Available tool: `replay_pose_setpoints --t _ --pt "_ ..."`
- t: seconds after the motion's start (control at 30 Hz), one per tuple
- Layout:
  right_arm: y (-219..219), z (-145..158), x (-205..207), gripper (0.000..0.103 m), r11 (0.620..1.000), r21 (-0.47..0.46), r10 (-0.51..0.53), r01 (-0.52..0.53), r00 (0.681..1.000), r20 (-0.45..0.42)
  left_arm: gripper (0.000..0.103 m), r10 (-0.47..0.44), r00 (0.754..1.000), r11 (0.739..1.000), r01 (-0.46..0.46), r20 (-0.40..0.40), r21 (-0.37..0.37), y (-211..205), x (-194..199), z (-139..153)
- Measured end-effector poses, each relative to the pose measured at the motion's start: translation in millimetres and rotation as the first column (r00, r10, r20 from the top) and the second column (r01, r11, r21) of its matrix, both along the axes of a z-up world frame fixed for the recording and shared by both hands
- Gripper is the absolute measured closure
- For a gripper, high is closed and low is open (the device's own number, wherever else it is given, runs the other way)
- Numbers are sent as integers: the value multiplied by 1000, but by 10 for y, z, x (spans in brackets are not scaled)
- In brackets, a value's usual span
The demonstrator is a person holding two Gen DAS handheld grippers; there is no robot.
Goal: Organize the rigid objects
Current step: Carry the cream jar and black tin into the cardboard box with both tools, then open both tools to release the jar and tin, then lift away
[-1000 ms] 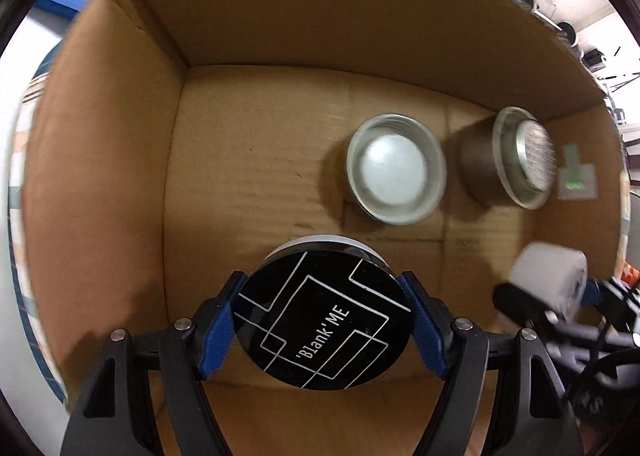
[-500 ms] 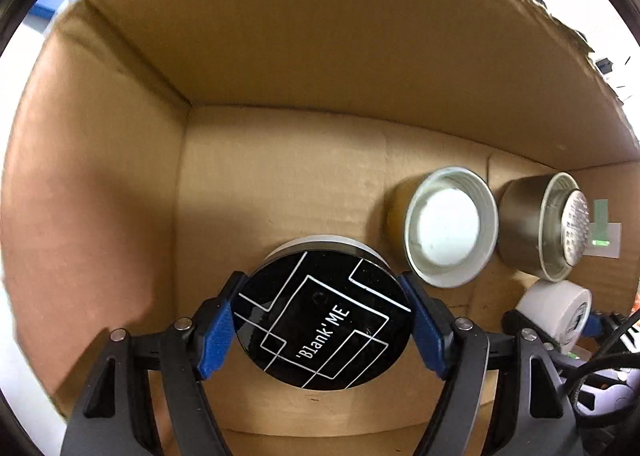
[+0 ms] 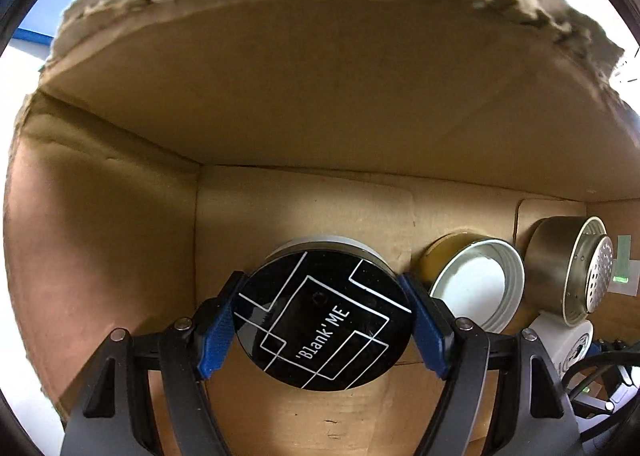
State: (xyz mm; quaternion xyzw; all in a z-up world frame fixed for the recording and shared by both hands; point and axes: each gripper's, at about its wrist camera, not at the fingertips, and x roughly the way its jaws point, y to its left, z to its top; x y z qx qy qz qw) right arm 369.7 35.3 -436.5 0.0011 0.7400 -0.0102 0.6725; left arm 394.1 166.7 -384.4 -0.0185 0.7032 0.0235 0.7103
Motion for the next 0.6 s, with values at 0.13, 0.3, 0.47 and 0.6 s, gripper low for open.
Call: replay_pose_setpoints --t 0.13,0.3,0.47,0.6 --pt "1 -58 3 32 1000 13 -9 9 1000 -18 28 13 999 1000 -14 -34 -26 168 -38 33" --pt "29 -111 -48 32 1000 25 -15 16 999 -41 24 26 999 998 -28 -34 -63 197 -88 124" --pt "23 -21 -52 26 998 59 -22 25 999 -43 13 23 999 996 -25 -28 -83 240 -152 313" --pt "45 98 -128 20 996 86 -21 25 999 -40 3 22 1000 997 -22 -1 -71 226 -325 495"
